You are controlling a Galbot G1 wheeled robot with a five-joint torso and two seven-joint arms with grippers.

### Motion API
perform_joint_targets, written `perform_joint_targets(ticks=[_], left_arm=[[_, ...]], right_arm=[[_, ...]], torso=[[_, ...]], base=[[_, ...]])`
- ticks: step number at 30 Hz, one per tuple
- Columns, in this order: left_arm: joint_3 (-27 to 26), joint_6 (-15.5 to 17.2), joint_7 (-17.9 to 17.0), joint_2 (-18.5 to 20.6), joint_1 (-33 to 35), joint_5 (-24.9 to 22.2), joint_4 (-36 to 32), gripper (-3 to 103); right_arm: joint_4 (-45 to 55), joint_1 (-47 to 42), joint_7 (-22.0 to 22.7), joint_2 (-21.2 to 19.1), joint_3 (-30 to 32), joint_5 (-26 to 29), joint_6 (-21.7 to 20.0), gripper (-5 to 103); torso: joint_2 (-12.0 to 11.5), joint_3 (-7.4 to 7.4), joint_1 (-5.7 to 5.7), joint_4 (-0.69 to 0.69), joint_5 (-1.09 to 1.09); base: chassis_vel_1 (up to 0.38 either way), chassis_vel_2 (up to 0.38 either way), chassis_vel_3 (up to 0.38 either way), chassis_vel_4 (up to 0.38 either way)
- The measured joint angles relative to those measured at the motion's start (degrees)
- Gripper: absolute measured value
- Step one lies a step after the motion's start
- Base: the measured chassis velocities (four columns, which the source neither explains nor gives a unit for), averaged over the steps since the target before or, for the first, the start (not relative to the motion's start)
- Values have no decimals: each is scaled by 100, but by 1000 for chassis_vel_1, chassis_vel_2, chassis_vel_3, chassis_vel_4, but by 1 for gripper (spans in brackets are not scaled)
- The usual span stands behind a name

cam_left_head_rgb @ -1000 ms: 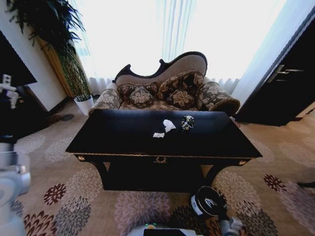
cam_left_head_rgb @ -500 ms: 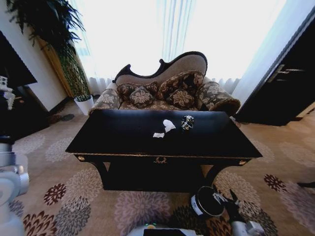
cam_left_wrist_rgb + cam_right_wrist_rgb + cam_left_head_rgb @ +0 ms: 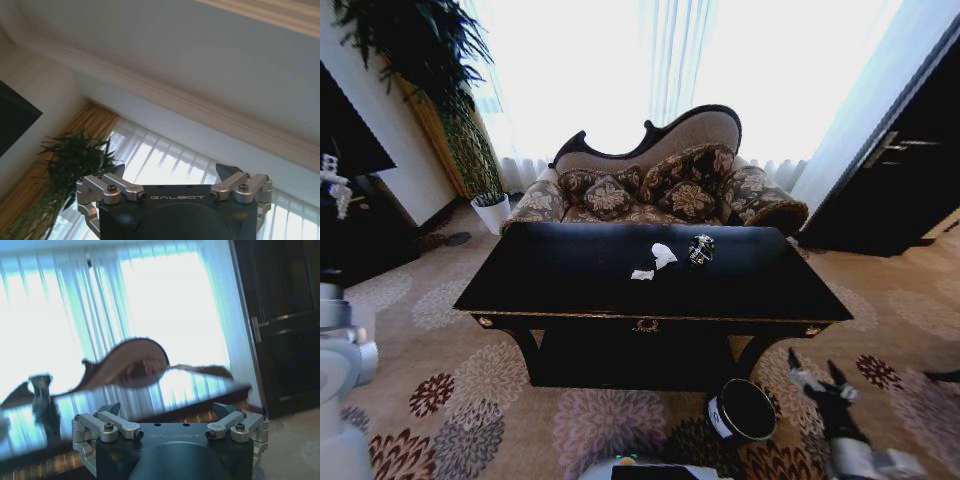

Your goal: Move to the front of the table and place the trash on the table into the trash bin.

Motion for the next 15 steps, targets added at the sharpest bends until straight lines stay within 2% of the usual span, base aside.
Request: perform_joint_targets(ticks=[7, 15], left_arm=[[-48, 21, -3, 66, -12, -2, 76, 100], [-253, 42, 13, 189, -7, -169, 152, 100]], right_arm=[[400, 120, 27, -98, 110, 155, 69, 100], [1107, 363, 252, -289, -30, 291, -147, 100]], torso=[[0, 0, 0, 0, 2], [0, 0, 0, 0, 0]], base=[[0, 0, 0, 0], [0, 0, 0, 0]])
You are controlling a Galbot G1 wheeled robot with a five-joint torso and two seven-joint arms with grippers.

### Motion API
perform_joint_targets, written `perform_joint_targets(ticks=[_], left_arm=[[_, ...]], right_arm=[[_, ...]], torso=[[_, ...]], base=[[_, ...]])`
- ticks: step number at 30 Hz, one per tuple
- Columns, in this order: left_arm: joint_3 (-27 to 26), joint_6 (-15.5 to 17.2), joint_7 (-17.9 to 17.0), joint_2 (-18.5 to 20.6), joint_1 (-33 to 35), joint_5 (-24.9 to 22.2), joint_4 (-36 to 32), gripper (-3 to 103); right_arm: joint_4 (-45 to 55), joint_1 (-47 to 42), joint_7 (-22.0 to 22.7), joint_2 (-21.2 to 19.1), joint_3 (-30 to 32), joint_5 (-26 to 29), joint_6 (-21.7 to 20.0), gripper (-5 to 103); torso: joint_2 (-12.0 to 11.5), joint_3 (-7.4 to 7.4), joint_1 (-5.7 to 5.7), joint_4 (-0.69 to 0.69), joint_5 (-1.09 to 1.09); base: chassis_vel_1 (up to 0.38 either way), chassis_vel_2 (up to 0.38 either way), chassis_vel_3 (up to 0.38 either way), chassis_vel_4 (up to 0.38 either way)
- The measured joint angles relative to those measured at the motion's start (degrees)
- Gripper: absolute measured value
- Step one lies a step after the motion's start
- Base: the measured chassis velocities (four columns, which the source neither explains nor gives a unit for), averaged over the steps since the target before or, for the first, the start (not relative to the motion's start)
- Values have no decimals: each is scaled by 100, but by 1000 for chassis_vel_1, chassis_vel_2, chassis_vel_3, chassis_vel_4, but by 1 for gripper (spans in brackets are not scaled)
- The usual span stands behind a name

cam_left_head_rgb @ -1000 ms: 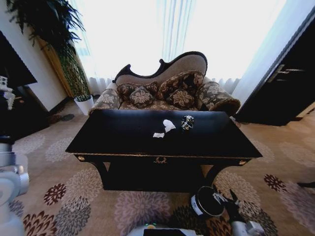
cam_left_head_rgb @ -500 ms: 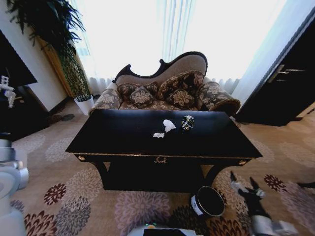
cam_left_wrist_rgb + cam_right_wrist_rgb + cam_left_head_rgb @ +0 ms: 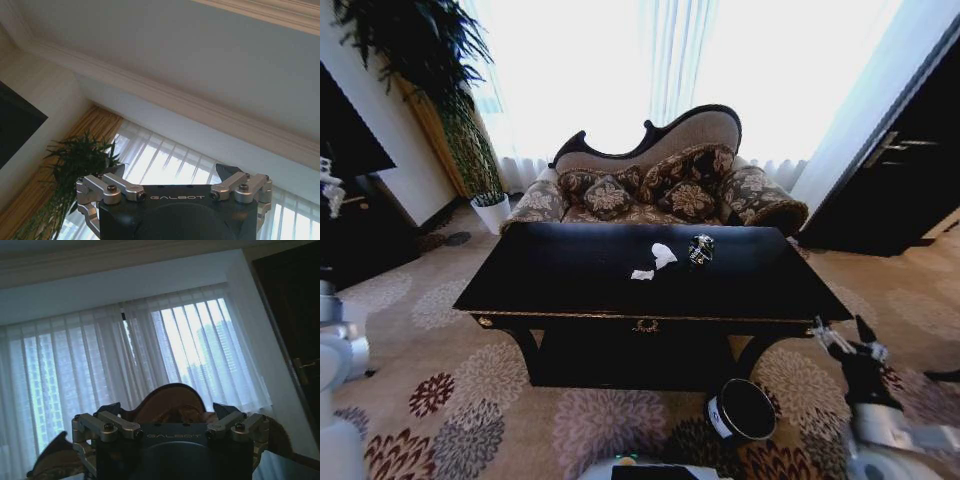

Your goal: Move to the front of the table and place the trash on the table into the trash bin.

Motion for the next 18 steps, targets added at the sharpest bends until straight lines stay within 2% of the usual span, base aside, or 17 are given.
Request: perform_joint_targets(ticks=[5, 8, 10, 13, 18], left_arm=[[-71, 4, 98, 208, 48, -52, 100, 100], [-94, -10, 161, 410, 35, -52, 215, 100], [-92, -13, 165, 462, 5, -50, 250, 100], [83, -17, 184, 533, -118, 16, 334, 100], [351, -45, 285, 526, -186, 257, 463, 100]], right_arm=[[228, 430, 312, -350, -408, -343, -171, 100], [441, 749, 612, -847, -737, -346, -402, 100], [513, 808, 692, -1004, -835, -328, -515, 100], [632, 853, 801, -1364, -989, -364, -718, 100], [595, 873, 991, -1826, -1088, -502, -804, 100]], torso=[[0, 0, 0, 0, 1], [0, 0, 0, 2, 1], [0, 1, 0, 1, 1], [0, 0, 0, 1, 1], [0, 0, 0, -1, 2]], base=[[0, 0, 0, 0], [0, 0, 0, 0], [0, 0, 0, 0], [0, 0, 0, 0], [0, 0, 0, 0]])
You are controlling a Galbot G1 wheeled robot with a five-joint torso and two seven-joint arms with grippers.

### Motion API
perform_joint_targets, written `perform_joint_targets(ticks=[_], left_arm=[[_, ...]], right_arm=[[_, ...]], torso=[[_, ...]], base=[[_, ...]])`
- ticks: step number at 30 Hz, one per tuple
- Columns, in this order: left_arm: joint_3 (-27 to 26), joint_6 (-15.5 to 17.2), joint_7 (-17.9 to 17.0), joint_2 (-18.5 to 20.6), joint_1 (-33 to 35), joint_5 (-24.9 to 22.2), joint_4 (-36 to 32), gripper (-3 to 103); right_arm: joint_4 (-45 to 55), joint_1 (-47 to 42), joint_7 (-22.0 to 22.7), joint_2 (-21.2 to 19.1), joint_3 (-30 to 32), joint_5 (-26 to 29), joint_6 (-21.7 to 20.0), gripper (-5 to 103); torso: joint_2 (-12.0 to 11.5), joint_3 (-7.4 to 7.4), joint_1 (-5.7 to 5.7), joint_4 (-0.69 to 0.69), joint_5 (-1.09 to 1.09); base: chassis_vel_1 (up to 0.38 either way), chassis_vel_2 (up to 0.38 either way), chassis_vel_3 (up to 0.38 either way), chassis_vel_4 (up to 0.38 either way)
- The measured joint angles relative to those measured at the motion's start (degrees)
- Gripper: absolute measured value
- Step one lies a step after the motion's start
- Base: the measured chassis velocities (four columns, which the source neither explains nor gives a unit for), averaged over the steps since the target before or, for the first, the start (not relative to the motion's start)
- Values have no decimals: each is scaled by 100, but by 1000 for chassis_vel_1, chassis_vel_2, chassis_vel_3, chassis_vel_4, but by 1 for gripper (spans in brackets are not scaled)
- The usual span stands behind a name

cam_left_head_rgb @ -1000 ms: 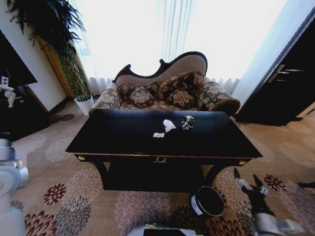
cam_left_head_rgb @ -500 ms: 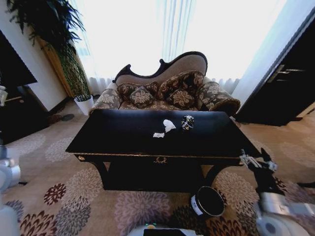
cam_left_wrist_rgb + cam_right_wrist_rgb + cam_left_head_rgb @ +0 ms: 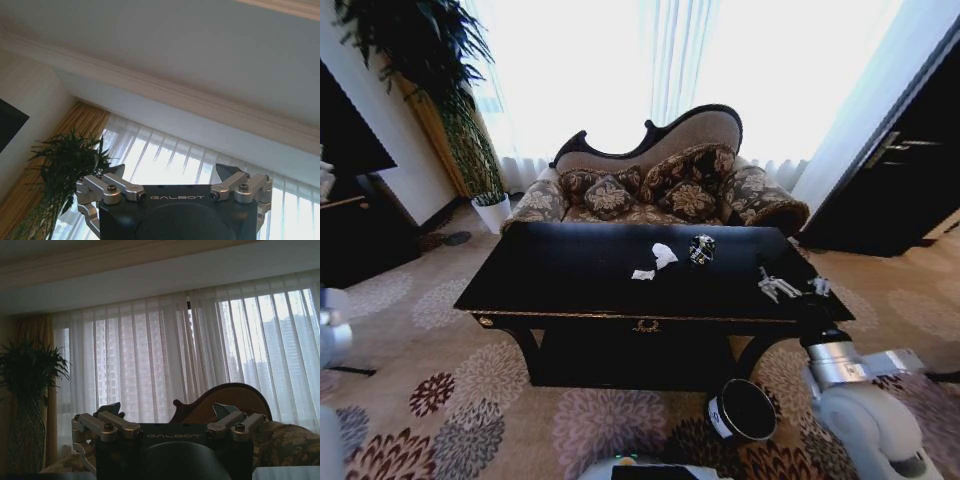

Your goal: Move to the front of the table and place the trash on the table into the trash bin.

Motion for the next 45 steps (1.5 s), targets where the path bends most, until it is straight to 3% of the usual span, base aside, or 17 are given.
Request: perform_joint_targets(ticks=[7, 10, 12, 14, 20, 26, 30, 37, 45], left_arm=[[191, -58, 78, -13, -22, 238, 182, 100], [329, -30, 37, 66, -42, 251, 239, 100], [360, 18, 1, 120, -20, 202, 183, 100], [370, 84, -13, 195, 87, 197, 70, 100], [614, 389, -248, 144, 433, 792, 252, 100], [1043, 561, -719, -163, 541, 876, 473, 100], [1402, 873, -1236, -374, 623, 675, 314, 100], [1652, 1367, -1535, -354, 625, 592, 220, 100], [1757, 1362, -1559, -323, 558, 546, 180, 100]], right_arm=[[-287, 164, 29, -392, -84, -176, 1, 100], [-774, 471, 57, -862, -288, -94, 16, 100], [-896, 576, 72, -961, -362, -63, 16, 100], [-1119, 804, 82, -1120, -555, -49, 18, 100], [-1777, 1609, 83, -1410, -1404, -77, 15, 100], [-2289, 2333, 67, -1505, -2065, -108, 49, 100], [-2686, 3028, -8, -1515, -2593, -102, 117, 100], [-2930, 3477, -109, -1478, -3119, -60, 26, 100], [-3167, 3646, -113, -1485, -3404, -135, -45, 100]], torso=[[0, 0, 0, 0, -1], [0, 0, 0, 1, 0], [0, 0, 0, -1, -1], [0, 0, 0, 0, 1], [0, -1, 0, 1, 0], [0, 0, 1, 0, -1], [0, 0, 1, 1, 1], [0, 0, 0, 1, -1], [0, 0, 1, 0, 0]], base=[[0, 0, 0, 0], [0, 0, 0, 0], [0, 0, 0, 0], [0, 0, 0, 0], [0, 0, 0, 0], [0, 0, 0, 0], [0, 0, 0, 0], [0, 0, 0, 0], [0, 0, 0, 0]])
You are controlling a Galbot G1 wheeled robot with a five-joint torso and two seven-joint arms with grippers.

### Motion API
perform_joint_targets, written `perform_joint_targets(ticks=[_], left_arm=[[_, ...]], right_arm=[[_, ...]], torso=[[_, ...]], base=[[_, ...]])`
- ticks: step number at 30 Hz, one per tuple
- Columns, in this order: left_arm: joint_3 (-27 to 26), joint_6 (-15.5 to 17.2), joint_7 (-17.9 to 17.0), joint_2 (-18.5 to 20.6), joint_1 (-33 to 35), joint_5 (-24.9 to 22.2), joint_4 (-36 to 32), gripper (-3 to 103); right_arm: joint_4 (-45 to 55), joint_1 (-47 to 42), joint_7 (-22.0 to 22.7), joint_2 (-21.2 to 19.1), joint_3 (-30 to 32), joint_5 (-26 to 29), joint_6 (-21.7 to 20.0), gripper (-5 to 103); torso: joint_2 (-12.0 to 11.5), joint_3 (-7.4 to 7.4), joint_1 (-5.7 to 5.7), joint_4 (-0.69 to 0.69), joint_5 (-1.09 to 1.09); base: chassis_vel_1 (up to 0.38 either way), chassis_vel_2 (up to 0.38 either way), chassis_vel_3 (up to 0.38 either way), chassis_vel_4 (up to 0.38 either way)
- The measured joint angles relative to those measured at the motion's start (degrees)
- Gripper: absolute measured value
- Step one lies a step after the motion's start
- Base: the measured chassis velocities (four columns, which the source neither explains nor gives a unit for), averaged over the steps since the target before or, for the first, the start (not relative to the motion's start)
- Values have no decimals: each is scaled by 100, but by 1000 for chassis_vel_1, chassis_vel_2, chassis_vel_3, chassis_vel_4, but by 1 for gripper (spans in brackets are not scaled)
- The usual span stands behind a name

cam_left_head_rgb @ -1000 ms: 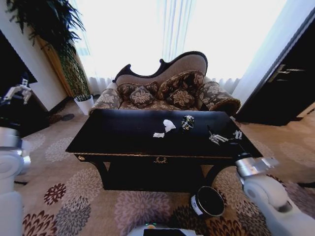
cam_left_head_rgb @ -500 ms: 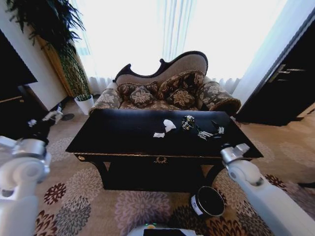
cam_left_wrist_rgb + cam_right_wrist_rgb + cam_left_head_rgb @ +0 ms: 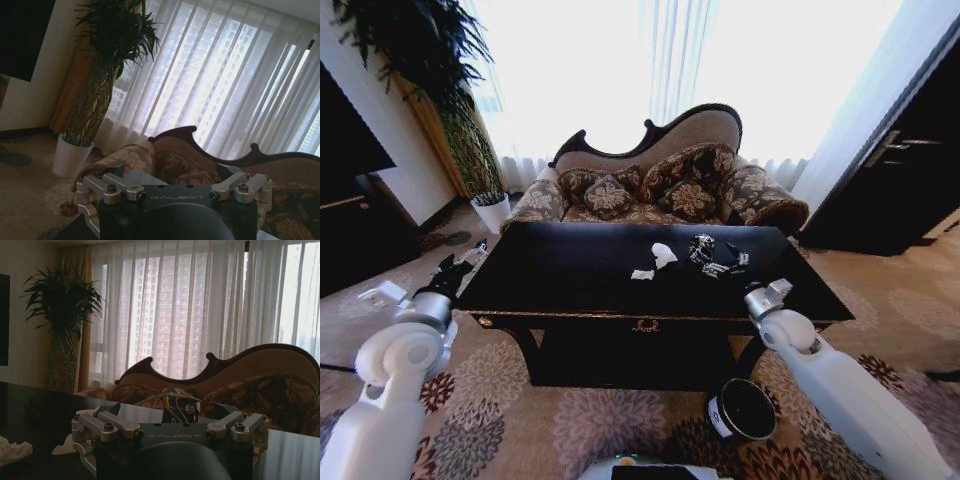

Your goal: Move to the front of the table and place the trash on the table into the trash bin.

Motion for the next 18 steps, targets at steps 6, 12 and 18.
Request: perform_joint_targets(ticks=[6, 12, 18], left_arm=[[-72, -8, -13, -22, 106, 53, -160, 100], [-268, -12, -13, 34, 227, 28, -274, 100], [-403, -17, -11, 61, 334, 10, -315, 100]], right_arm=[[-156, 207, 20, 9, -227, 11, -31, 100], [-345, 408, 26, 45, -462, 49, -68, 100], [-569, 630, 40, 131, -699, 27, -68, 100]], torso=[[1, 0, -1, 1, 0], [1, 0, -1, 1, -1], [1, 0, -1, 1, -1]], base=[[0, 0, 0, 0], [0, 0, 0, 0], [0, 0, 0, 0]])
